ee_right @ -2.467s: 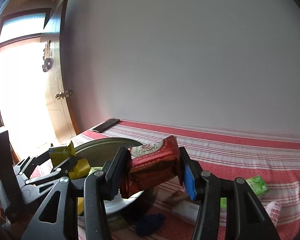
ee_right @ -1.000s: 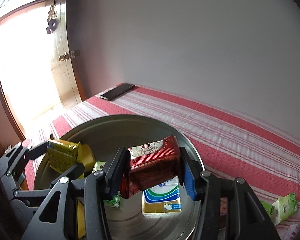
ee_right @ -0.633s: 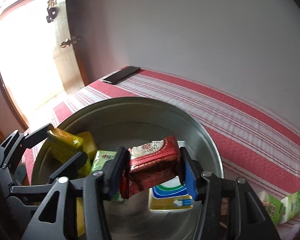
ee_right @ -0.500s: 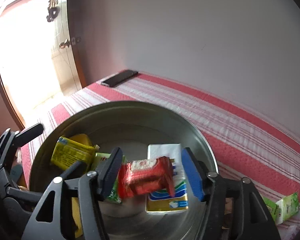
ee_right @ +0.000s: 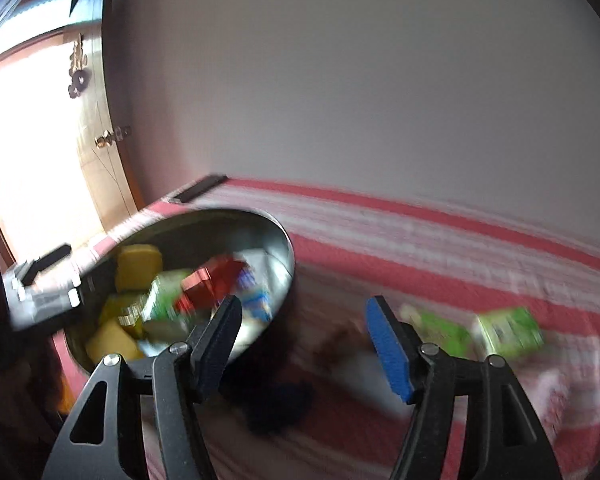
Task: Organize objects
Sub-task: 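Open both tools to drop the red packet and yellow bag into the tin, then grasp the blue knit cloth with the right tool while the left tool moves toward the white wrapped pack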
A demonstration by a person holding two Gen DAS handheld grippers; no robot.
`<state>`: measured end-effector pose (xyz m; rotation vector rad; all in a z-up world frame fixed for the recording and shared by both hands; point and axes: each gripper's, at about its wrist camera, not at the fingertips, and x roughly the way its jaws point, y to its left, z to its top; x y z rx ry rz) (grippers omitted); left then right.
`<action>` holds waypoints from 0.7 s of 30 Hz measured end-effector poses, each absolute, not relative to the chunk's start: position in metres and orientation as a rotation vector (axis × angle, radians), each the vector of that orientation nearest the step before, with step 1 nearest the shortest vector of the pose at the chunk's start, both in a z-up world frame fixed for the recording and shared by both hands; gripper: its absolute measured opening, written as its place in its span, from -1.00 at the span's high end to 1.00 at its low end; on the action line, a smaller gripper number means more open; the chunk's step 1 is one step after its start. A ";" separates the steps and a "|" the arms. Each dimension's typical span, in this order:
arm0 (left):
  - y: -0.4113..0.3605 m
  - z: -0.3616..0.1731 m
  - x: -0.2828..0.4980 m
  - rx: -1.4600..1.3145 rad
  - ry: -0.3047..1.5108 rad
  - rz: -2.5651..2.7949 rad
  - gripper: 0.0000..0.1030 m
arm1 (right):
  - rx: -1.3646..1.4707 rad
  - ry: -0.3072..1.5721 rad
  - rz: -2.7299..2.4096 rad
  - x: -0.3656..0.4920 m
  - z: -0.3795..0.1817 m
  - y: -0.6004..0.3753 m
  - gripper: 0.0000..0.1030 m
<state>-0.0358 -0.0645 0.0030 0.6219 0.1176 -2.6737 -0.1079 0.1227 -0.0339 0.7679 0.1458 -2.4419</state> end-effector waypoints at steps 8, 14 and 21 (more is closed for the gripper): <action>-0.047 0.002 -0.028 0.625 0.108 -2.697 -1.00 | 0.867 0.233 -2.369 -0.100 -0.068 0.107 -0.30; -0.043 -0.002 -0.027 0.644 0.108 -2.705 -1.00 | 0.955 0.294 -2.355 -0.110 -0.085 0.090 -0.27; -0.028 0.005 -0.024 0.626 0.092 -2.738 -1.00 | 0.950 0.235 -2.308 -0.108 -0.088 0.095 0.16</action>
